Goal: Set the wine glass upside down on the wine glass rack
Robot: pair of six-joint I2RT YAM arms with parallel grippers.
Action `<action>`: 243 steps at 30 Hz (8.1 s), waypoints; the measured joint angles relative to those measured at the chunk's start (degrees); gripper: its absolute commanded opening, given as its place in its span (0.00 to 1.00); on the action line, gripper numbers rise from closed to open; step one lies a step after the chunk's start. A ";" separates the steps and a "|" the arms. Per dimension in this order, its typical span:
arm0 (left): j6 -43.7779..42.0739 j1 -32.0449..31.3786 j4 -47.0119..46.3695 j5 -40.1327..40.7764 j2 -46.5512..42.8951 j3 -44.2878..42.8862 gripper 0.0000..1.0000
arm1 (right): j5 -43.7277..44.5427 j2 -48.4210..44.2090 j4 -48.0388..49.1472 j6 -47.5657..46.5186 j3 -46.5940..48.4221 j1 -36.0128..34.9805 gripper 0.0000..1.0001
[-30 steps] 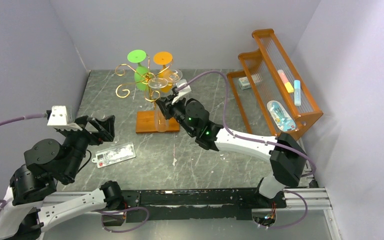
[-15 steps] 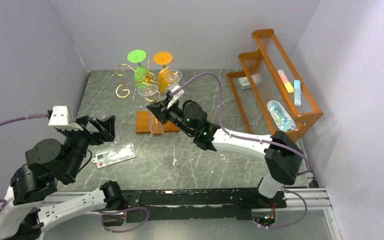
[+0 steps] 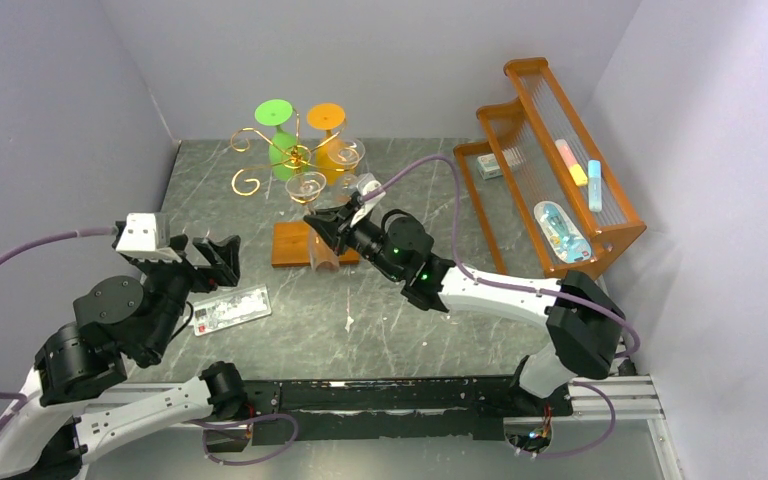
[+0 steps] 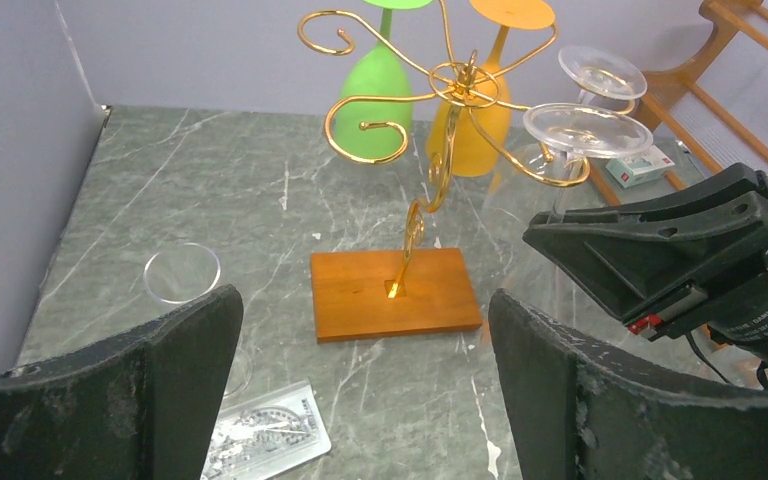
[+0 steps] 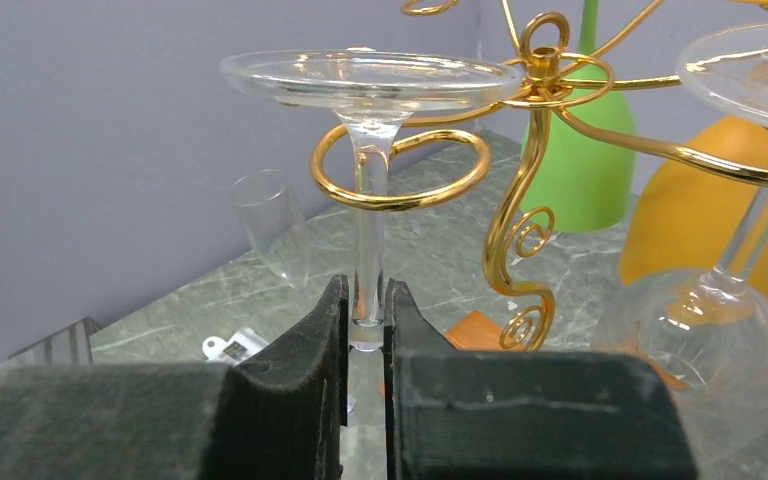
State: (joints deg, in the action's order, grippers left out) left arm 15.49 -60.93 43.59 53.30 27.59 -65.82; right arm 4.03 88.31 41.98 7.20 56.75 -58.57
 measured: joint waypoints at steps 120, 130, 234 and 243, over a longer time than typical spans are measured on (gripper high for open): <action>29.51 0.00 -60.39 -42.95 18.32 9.40 0.92 | 17.62 -64.15 -24.92 16.52 -15.87 5.25 0.00; 42.03 -0.09 -77.07 -44.46 31.32 13.09 0.88 | 10.71 -67.54 -13.27 15.80 -19.58 5.25 0.00; -34.16 -14.67 -47.41 -37.00 28.48 12.74 0.05 | -13.44 -46.47 -48.87 36.39 0.35 5.27 0.48; -37.09 -14.67 -49.88 -39.10 28.70 15.87 0.06 | -9.62 -43.41 -63.91 40.74 5.92 5.38 0.00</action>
State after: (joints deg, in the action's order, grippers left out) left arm -21.61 -75.59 -6.28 14.20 56.29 -49.95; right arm -5.58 44.91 -21.93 47.94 62.67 -53.19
